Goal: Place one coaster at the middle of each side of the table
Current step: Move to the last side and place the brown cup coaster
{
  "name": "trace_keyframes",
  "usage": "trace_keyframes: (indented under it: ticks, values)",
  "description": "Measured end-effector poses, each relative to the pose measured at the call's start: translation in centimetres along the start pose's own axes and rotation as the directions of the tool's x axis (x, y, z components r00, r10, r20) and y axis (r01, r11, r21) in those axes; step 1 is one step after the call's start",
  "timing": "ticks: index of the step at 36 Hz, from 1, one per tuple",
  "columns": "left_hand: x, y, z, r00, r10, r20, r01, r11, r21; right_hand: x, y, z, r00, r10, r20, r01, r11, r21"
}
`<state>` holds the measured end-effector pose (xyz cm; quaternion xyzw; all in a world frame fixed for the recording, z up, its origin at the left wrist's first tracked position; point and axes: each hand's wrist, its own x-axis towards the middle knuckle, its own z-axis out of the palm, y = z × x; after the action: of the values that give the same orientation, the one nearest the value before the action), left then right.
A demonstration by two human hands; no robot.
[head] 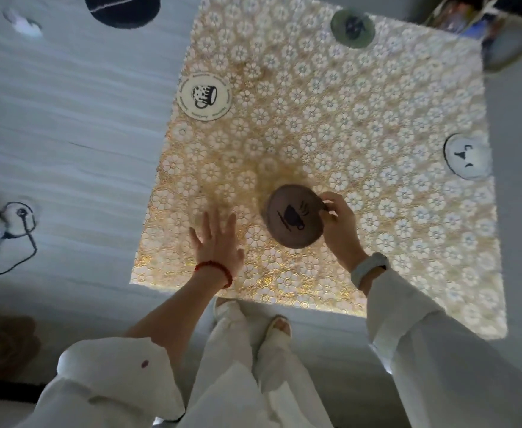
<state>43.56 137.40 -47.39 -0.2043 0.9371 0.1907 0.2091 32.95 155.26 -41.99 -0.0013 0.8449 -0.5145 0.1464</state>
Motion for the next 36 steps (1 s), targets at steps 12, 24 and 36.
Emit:
trace_keyframes:
  ticks: [12, 24, 36]
  values:
    - [-4.2, 8.5, 6.1, 0.971, 0.24, -0.015, -0.24, 0.971, -0.005, -2.7, 7.7, -10.2, 0.964, 0.166, 0.206, -0.109, 0.958, -0.265]
    - [-5.4, 9.3, 8.3, 0.97, 0.231, -0.07, -0.234, 0.972, -0.031, -1.9, 8.3, -8.0, 0.921, -0.013, 0.39, 0.179, 0.902, -0.392]
    - [-5.6, 8.8, 8.1, 0.955, 0.289, -0.062, -0.29, 0.957, 0.002, -4.9, 10.0, -9.3, 0.96, -0.148, 0.239, 0.249, 0.84, -0.483]
